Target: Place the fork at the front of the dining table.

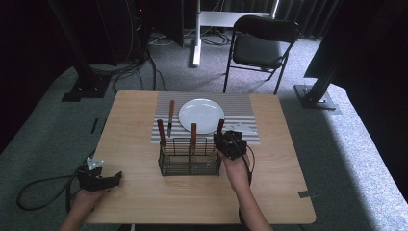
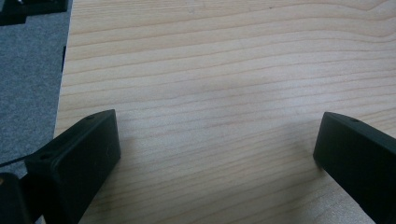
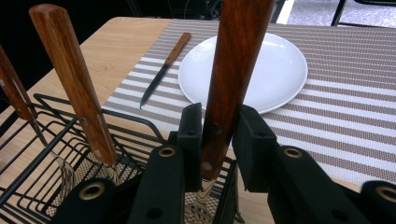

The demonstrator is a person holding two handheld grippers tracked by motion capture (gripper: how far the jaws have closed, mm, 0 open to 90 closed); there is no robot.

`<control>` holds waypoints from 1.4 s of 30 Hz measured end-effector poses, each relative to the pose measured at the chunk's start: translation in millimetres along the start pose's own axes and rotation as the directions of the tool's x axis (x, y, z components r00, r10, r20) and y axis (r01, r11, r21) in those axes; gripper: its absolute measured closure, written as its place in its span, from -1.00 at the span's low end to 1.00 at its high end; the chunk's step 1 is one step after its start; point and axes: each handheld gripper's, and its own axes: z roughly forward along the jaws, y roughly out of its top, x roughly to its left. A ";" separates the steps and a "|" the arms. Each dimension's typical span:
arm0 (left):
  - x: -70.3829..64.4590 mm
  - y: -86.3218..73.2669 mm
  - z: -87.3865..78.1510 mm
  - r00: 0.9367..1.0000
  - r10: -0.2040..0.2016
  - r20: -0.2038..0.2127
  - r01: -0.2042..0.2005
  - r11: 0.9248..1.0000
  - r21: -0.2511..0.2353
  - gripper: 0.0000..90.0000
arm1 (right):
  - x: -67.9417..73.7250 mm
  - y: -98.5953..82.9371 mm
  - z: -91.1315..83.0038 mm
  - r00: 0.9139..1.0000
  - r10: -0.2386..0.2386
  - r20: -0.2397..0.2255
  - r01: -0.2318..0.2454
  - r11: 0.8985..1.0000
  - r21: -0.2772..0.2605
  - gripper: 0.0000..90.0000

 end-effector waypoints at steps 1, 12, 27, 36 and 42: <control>0.0 0.0 0.0 1.000 0.000 0.000 0.000 1.000 0.000 -0.99 | 0.5 0.4 0.4 1.000 0.003 0.000 -0.003 1.000 0.001 0.64; 0.0 0.0 0.0 1.000 0.000 0.000 0.000 1.000 0.000 -0.99 | 17.8 -8.2 -1.2 0.996 -0.054 0.065 0.059 0.996 -0.072 0.69; 0.1 0.0 -0.1 1.000 0.001 0.001 -0.001 1.000 0.001 -0.99 | 33.3 -23.7 -8.7 0.984 -0.110 0.138 0.135 0.973 -0.188 0.69; 0.0 0.0 -0.1 1.000 0.000 0.001 0.000 1.000 0.002 -0.99 | 32.9 -18.0 -22.1 0.985 -0.098 0.142 0.129 0.965 -0.227 0.69; 0.0 0.1 -0.1 1.000 0.000 0.001 0.000 1.000 0.002 -0.99 | 36.6 -13.0 -30.8 0.989 -0.093 0.118 0.119 0.963 -0.242 0.69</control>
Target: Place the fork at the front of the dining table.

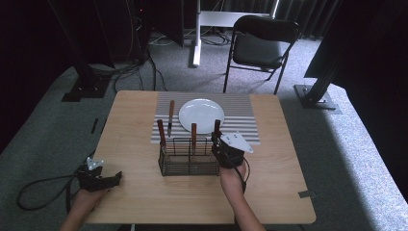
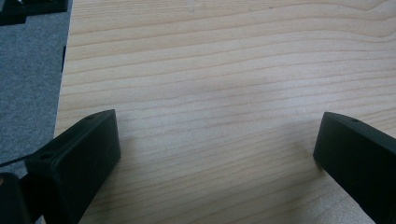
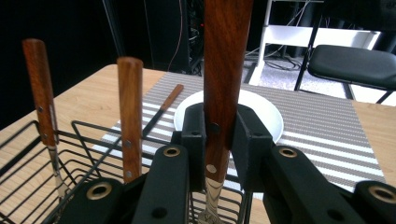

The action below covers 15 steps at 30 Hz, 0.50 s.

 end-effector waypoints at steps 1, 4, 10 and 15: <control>0.0 0.0 0.0 1.000 0.000 0.000 0.000 1.000 0.000 -0.99 | 0.0 0.0 0.0 1.000 0.000 0.000 0.000 1.000 0.000 0.69; 0.0 0.0 0.0 1.000 0.000 0.000 0.000 1.000 0.000 -0.99 | -0.6 8.2 -7.7 1.000 0.009 -0.009 -0.009 1.000 -0.009 0.69; -0.2 0.0 0.2 1.000 -0.003 -0.001 0.003 1.000 -0.003 -0.99 | -1.5 20.1 -18.1 0.999 0.020 -0.033 -0.021 0.999 -0.034 0.70; 0.0 0.0 0.1 1.000 0.000 -0.001 0.000 1.000 -0.001 -0.99 | -3.0 32.7 -23.4 0.999 0.022 -0.029 -0.024 0.998 -0.061 0.70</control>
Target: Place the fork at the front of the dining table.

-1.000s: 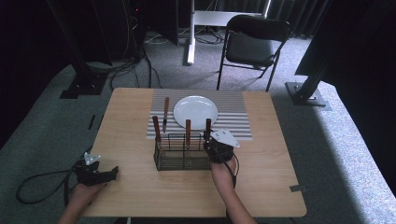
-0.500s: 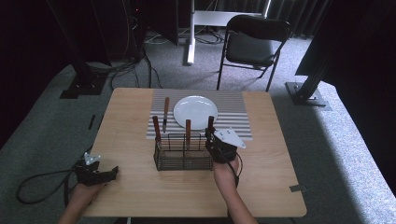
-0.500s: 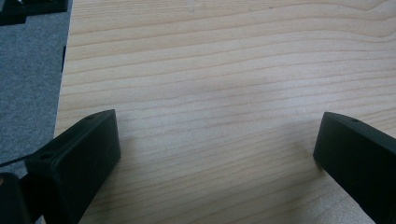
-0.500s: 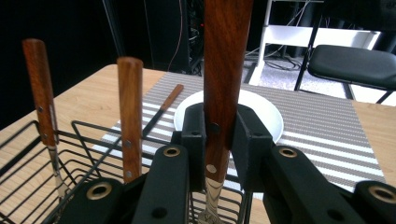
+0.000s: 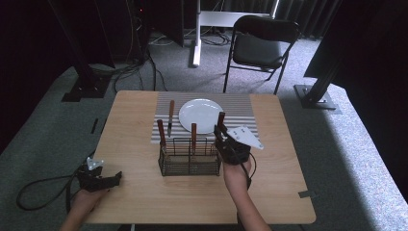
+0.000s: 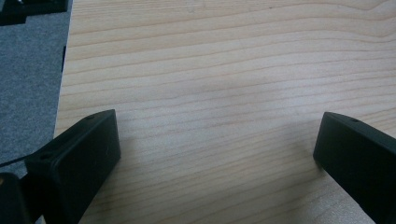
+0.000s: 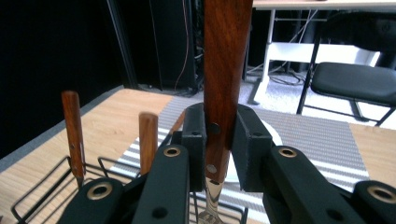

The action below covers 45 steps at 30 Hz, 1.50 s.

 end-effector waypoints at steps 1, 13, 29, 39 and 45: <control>0.0 0.0 0.0 1.000 0.000 0.000 0.000 1.000 0.000 -0.99 | 0.0 0.0 0.0 1.000 0.000 0.000 0.000 1.000 0.000 0.70; 0.0 0.0 -0.1 1.000 0.000 0.001 0.000 1.000 0.001 -0.99 | 0.1 31.2 -6.6 1.000 0.009 -0.019 -0.010 0.998 -0.060 0.70; 0.0 0.0 0.0 1.000 0.000 0.000 0.000 1.000 0.000 -0.99 | -19.4 62.9 7.8 1.000 0.023 0.019 -0.021 0.996 -0.086 0.70; 0.0 -0.1 0.1 1.000 0.000 0.000 0.000 1.000 -0.001 -0.99 | -40.7 65.4 39.5 0.996 0.022 0.087 -0.018 0.999 -0.050 0.70; -0.1 -0.1 0.1 1.000 0.000 -0.001 0.000 1.000 -0.001 -0.99 | -54.1 61.5 58.5 0.994 0.030 0.104 -0.030 1.000 -0.006 0.70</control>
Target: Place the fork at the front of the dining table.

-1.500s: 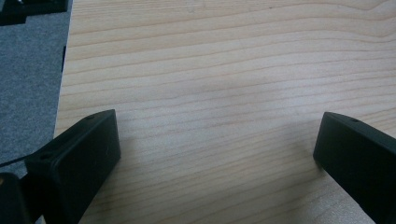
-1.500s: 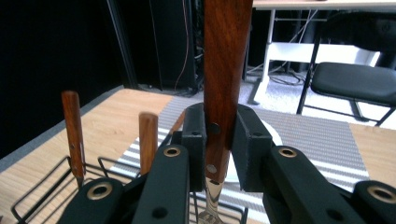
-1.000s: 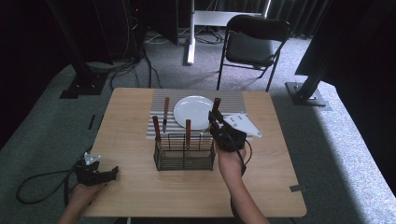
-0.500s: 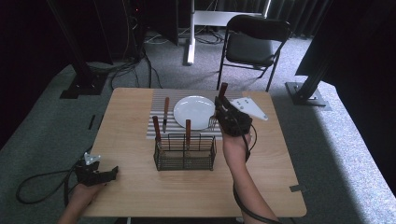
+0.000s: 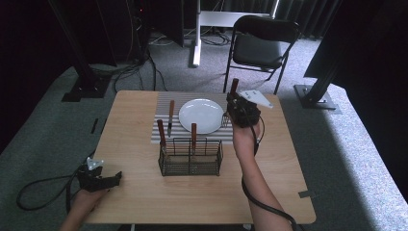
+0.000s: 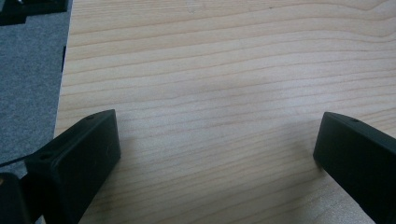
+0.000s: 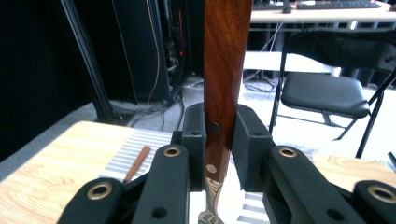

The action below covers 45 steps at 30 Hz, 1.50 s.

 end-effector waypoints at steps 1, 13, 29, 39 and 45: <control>0.0 0.0 0.0 1.000 0.000 0.000 0.000 1.000 0.000 -0.99 | -1.4 -1.2 3.0 1.000 0.002 0.004 -0.002 1.000 0.006 0.70; 0.0 0.0 -0.1 1.000 0.000 0.001 0.000 1.000 0.001 -0.99 | -22.7 -19.3 37.9 0.999 -0.007 0.053 0.002 0.995 0.104 0.70; 0.0 -0.1 0.0 1.000 0.000 0.001 0.000 1.000 0.000 -0.99 | -56.0 -37.0 84.1 0.997 -0.004 0.080 -0.018 0.963 0.269 0.70; 0.0 -0.1 0.0 1.000 0.000 0.001 0.000 1.000 0.000 -0.99 | -68.5 -55.6 126.4 0.995 0.029 0.095 -0.066 0.911 0.406 0.70; 0.0 -0.1 -0.1 1.000 0.000 0.001 0.000 1.000 0.000 -0.99 | -73.1 -61.5 151.6 0.994 0.029 0.101 -0.074 0.879 0.471 0.70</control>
